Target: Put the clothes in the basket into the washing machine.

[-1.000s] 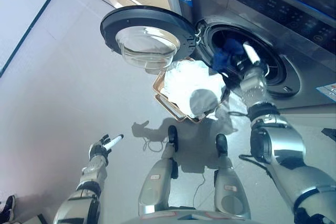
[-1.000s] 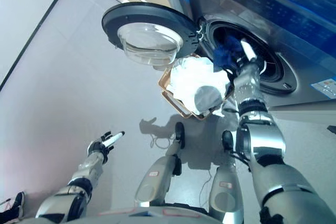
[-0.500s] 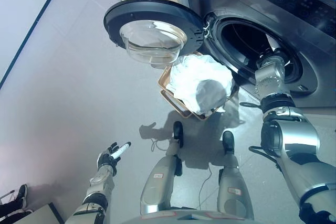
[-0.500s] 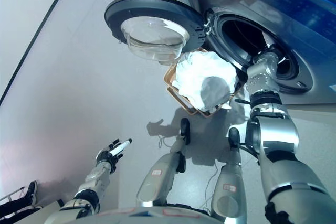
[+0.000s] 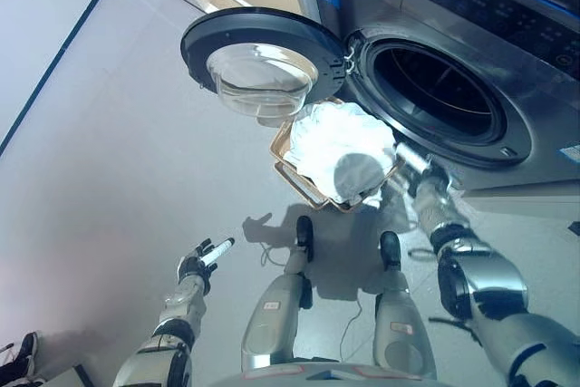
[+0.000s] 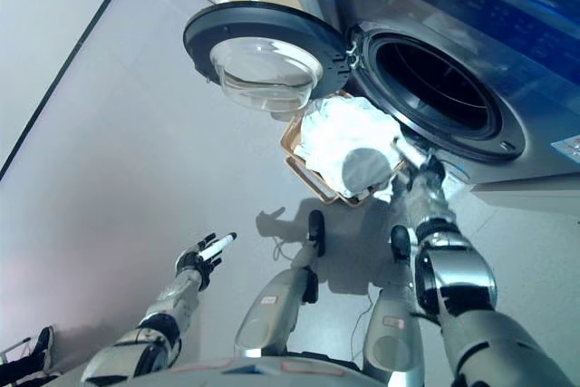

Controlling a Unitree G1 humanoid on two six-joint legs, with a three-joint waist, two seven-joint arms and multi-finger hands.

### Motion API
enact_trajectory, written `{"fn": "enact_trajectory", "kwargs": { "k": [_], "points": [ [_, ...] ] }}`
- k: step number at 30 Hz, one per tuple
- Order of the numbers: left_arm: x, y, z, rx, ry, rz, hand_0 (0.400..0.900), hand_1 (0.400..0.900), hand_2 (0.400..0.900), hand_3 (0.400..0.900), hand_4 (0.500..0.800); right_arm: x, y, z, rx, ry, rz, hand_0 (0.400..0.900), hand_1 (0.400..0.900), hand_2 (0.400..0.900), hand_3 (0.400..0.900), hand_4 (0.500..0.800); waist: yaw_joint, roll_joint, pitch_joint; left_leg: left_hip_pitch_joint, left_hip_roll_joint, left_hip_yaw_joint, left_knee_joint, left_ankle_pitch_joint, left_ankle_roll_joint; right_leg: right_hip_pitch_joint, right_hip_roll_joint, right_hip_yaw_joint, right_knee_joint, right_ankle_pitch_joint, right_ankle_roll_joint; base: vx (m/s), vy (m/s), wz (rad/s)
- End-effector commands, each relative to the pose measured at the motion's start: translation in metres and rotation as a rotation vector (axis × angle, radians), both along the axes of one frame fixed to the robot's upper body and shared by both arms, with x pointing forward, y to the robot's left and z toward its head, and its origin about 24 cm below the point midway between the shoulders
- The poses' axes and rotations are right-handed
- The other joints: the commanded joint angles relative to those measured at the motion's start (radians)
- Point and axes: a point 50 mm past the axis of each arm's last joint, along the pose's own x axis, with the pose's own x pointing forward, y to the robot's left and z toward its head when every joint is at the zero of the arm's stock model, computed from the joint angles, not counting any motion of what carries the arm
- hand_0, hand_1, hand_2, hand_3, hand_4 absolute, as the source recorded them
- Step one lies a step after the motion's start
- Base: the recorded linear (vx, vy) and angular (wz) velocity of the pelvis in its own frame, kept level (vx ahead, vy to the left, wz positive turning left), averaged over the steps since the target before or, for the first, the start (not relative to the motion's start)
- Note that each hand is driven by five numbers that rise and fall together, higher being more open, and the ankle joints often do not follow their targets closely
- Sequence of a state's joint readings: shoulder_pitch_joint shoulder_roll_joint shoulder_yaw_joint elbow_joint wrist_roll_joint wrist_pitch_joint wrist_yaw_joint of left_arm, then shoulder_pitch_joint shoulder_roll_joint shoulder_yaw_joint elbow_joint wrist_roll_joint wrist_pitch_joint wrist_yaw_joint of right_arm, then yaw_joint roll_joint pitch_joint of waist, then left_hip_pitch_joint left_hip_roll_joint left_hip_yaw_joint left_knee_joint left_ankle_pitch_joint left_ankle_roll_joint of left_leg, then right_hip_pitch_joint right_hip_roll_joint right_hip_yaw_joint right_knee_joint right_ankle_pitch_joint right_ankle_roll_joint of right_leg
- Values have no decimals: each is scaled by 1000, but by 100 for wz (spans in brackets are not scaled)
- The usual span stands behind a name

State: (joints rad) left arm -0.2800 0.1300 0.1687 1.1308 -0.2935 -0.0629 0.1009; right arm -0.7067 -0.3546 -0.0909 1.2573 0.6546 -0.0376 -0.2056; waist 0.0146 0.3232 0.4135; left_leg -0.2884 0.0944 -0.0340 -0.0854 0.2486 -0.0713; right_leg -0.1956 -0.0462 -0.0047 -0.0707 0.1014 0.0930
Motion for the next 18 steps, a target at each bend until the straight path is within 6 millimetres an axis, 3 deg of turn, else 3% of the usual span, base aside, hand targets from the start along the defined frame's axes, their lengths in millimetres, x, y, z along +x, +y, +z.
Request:
{"fn": "enact_trajectory", "kwargs": {
  "k": [1, 4, 5, 7, 8, 11, 13, 18],
  "points": [
    [2, 8, -1, 85, 70, -27, 900, 900, 900, 900, 800, -29, 3, -36, -71, 134, 69, 900, 900, 900, 900, 800, -30, -58, -106, 3, 27, -11, 33, -128, -6, -24, 13, 24, 79, -5, -48, 16, -51, 2],
    [3, 10, 0, 90, 74, -29, 900, 900, 900, 900, 800, -74, -1, -77, -109, 301, 112, 900, 900, 900, 900, 800, -30, -100, -152, 31, 22, -8, 20, -126, -6, -6, 17, 18, 62, -8, -57, -3, -38, 7],
    [3, 50, 24, 171, -76, 15, 900, 900, 900, 900, 800, -100, -26, -84, -182, 356, 118, 900, 900, 900, 900, 800, -10, -100, -164, 39, 13, -8, 19, -128, -3, 7, 19, 14, 58, -10, -64, -76, -12, 20],
    [-92, 49, -26, 99, 175, 90, 900, 900, 900, 900, 800, -128, -35, -97, -289, 474, 249, 900, 900, 900, 900, 800, 18, -120, -178, 58, 6, -13, 19, -125, 0, 28, 21, 6, 40, -9, -61, -105, -23, 14],
    [-108, 51, -31, 92, 220, 116, 900, 900, 900, 900, 800, -138, -36, -102, -278, 493, 234, 900, 900, 900, 900, 800, 23, -135, -200, 62, 2, -16, 17, -125, 1, 31, 22, 2, 31, -7, -59, -13, -34, 0],
    [-125, 45, -43, 75, 337, 87, 900, 900, 900, 900, 800, -171, -24, -124, -312, 644, 383, 900, 900, 900, 900, 800, 34, -191, -263, 111, -4, -8, 1, -135, 5, 71, 28, -11, -5, -15, -67, 27, -34, -10],
    [-126, 40, -45, 78, 372, 26, 900, 900, 900, 900, 800, -190, -19, -135, -310, 724, 446, 900, 900, 900, 900, 800, 34, -221, -297, 136, -7, -4, -2, -144, 10, 88, 29, -10, -10, -20, -70, -27, -7, -10],
    [-131, 36, -48, 102, 445, -102, 900, 900, 900, 900, 800, -237, -7, -154, -228, 870, 475, 900, 900, 900, 900, 800, 26, -274, -347, 227, -13, 8, -2, -154, 26, 163, 35, -11, -3, -22, -70, 5, 3, -5]
  ]
}}
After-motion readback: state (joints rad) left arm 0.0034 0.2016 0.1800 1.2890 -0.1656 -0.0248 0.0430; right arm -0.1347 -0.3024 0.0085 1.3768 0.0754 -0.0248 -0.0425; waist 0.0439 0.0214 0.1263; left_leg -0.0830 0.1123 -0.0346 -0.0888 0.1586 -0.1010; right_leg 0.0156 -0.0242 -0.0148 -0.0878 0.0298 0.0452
